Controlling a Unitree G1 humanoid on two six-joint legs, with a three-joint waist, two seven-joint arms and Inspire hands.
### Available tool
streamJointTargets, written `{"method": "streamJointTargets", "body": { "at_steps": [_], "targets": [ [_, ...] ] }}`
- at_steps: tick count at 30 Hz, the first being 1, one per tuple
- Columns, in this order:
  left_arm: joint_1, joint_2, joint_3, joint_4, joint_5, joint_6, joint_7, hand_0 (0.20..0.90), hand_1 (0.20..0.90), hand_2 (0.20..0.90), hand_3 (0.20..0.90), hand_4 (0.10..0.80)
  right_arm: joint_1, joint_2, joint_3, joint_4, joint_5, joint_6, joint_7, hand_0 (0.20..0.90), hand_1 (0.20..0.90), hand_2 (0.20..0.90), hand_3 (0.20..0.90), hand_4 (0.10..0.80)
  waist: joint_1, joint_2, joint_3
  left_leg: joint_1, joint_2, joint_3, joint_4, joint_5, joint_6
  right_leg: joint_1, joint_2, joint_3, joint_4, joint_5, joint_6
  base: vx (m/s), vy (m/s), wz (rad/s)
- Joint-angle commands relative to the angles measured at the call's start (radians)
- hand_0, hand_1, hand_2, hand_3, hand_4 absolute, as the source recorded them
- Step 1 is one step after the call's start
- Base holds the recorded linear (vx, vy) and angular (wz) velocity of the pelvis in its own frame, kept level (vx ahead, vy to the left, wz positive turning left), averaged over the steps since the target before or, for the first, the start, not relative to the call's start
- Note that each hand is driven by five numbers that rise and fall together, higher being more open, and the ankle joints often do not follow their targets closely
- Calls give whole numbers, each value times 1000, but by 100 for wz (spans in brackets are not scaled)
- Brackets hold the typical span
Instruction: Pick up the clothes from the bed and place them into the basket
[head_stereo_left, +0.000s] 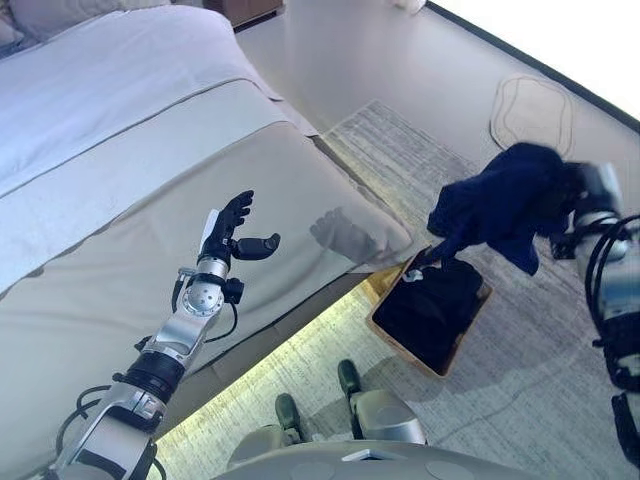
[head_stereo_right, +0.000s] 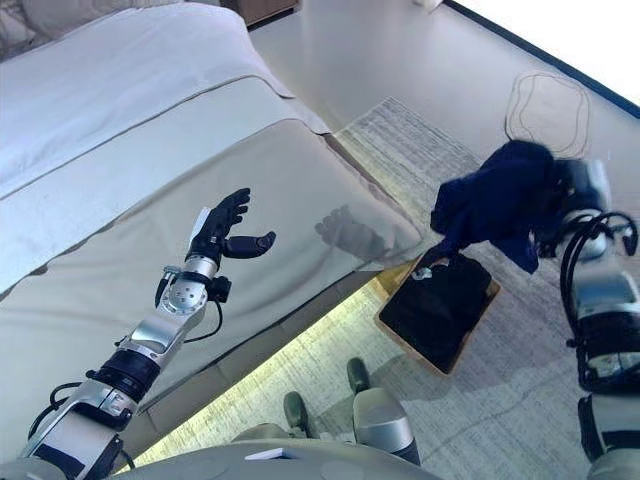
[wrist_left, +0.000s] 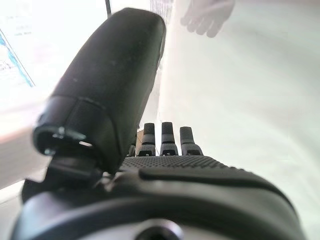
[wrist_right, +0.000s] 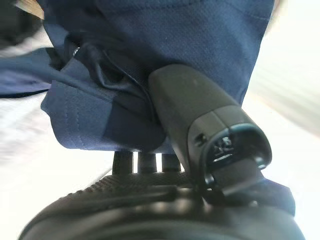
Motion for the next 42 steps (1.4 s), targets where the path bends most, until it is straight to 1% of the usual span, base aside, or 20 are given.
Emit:
{"method": "streamJointTargets", "body": {
  "at_steps": [1, 5, 8, 11, 14, 17, 18, 19, 20, 25, 30, 35, 36, 42],
  "targets": [
    [-43, 4, -33, -22, 57, -60, 45, 900, 900, 900, 900, 800, -95, -40, -20, 51, -52, -72, -50, 300, 300, 300, 200, 100, 18, -14, -130, -32, -1, -48, 40, -79, -3, -26, -4, -7, 42, -8, 27, -35, -24, -11],
    [-41, 1, -37, -16, 56, -56, 44, 900, 900, 900, 900, 800, -137, -10, 29, 161, -62, -62, -49, 300, 300, 300, 200, 100, 31, -2, -126, -35, 0, -40, 31, -76, -10, -28, -6, -13, 14, 7, 31, -31, -30, -8],
    [-22, 9, -43, -16, 53, -61, 32, 900, 900, 900, 900, 800, -150, 2, 64, 226, -64, -44, -57, 300, 300, 300, 200, 100, 43, 3, -128, -32, -2, -40, 17, -73, -8, -29, -5, -18, 9, 8, 32, -16, -66, -3],
    [-22, 17, -59, -24, 46, -55, 23, 900, 900, 900, 900, 800, -151, 19, 82, 275, -83, -50, -86, 300, 300, 300, 200, 100, 52, 6, -125, -40, -4, -45, 16, -69, -6, -35, -5, -25, 12, 9, 33, -45, -58, 0],
    [-40, 17, -76, -24, 44, -56, 17, 900, 900, 900, 900, 800, -171, 38, 100, 362, -80, -63, -98, 300, 300, 300, 200, 100, 60, 17, -116, -50, -8, -49, 10, -65, -3, -44, -3, -29, 11, 12, 34, -62, -41, 2],
    [-48, 20, -87, -22, 41, -62, 14, 900, 900, 900, 900, 800, -189, 46, 107, 425, -82, -91, -101, 300, 300, 300, 200, 100, 68, 24, -111, -51, -12, -54, 7, -64, 0, -42, -5, -36, 9, 11, 34, -24, -38, 7],
    [-49, 23, -90, -23, 39, -66, 10, 900, 900, 900, 900, 800, -194, 48, 110, 449, -78, -103, -102, 335, 335, 335, 241, 141, 72, 29, -110, -52, -14, -56, 5, -63, 1, -41, -7, -40, 8, 11, 34, -11, -30, 15],
    [-49, 24, -90, -23, 39, -66, 9, 900, 900, 900, 900, 800, -195, 49, 110, 451, -78, -104, -102, 796, 796, 796, 779, 679, 72, 29, -110, -52, -14, -57, 5, -63, 1, -42, -7, -40, 8, 11, 34, -8, -24, 11],
    [-49, 25, -91, -24, 38, -67, 8, 900, 900, 900, 900, 800, -194, 51, 110, 461, -81, -112, -103, 900, 900, 900, 900, 800, 73, 33, -109, -53, -15, -59, 4, -62, 1, -42, -8, -41, 8, 11, 34, -5, -12, 4],
    [-46, 24, -97, -22, 36, -69, 4, 900, 900, 900, 900, 800, -177, 62, 111, 478, -91, -133, -97, 900, 900, 900, 900, 800, 77, 41, -106, -60, -18, -64, 1, -59, 2, -44, -10, -46, 5, 13, 36, -6, -12, 2],
    [-41, 25, -104, -19, 28, -73, 2, 900, 900, 900, 900, 800, -160, 70, 107, 492, -115, -151, -107, 900, 900, 900, 900, 800, 80, 40, -108, -64, -19, -67, 1, -59, 4, -47, -10, -48, 5, 14, 38, 0, 0, 0],
    [-33, 24, -105, -17, 30, -72, 6, 900, 900, 900, 900, 800, -138, 69, 108, 474, -154, -130, -114, 900, 900, 900, 900, 800, 77, 36, -110, -63, -18, -62, 1, -59, 6, -48, -9, -45, 5, 17, 41, 0, 0, 0],
    [-35, 22, -105, -18, 30, -67, 9, 900, 900, 900, 900, 800, -138, 70, 111, 472, -163, -115, -113, 900, 900, 900, 900, 800, 76, 34, -110, -63, -17, -59, 1, -59, 7, -49, -9, -44, 5, 17, 41, 0, 0, 0],
    [-37, 26, -100, -15, 34, -68, 8, 900, 900, 900, 900, 800, -144, 63, 121, 504, -165, -76, -94, 900, 900, 900, 900, 800, 75, 31, -113, -60, -14, -51, 1, -58, 8, -48, -6, -38, 5, 18, 39, 0, 0, 0]
  ]
}}
